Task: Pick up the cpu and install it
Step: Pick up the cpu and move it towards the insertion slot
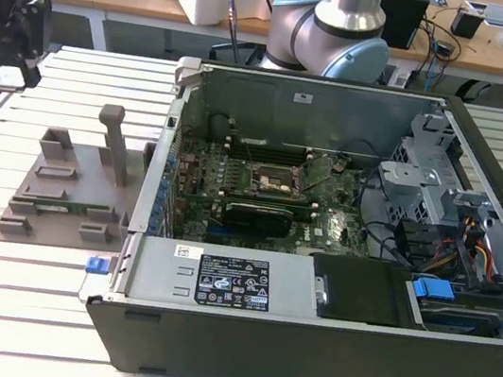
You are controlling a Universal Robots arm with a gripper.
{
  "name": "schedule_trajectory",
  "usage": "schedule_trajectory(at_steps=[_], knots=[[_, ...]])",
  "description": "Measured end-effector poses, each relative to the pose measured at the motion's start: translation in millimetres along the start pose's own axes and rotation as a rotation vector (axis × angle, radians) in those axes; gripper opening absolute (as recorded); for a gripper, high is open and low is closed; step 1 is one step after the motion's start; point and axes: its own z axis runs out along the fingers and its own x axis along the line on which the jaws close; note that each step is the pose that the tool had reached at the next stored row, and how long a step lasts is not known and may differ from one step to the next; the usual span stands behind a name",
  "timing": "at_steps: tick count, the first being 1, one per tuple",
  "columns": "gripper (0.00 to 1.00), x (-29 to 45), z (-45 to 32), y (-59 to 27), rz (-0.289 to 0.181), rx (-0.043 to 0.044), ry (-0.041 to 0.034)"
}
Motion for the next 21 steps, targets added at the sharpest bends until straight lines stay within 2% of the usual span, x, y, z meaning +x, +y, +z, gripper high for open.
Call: schedule_trajectory(at_steps=[4, 10, 13, 15, 17, 21], knots=[[0.55, -0.4, -15.4, -0.1, 0.0, -0.0001, 0.0], [0.55, -2.8, -16.8, -0.3, 0.0, 0.0, 0.0001], [0.55, -13.8, -16.4, -1.0, 0.0, -0.0001, 0.0], [0.55, -26.0, -16.1, -1.9, 0.0, -0.0001, 0.0003], [0.55, -43.9, -15.6, -3.2, 0.0, 0.0, 0.0003], [0.55, -62.5, -15.1, -4.6, 0.0, 0.0, 0.0005]])
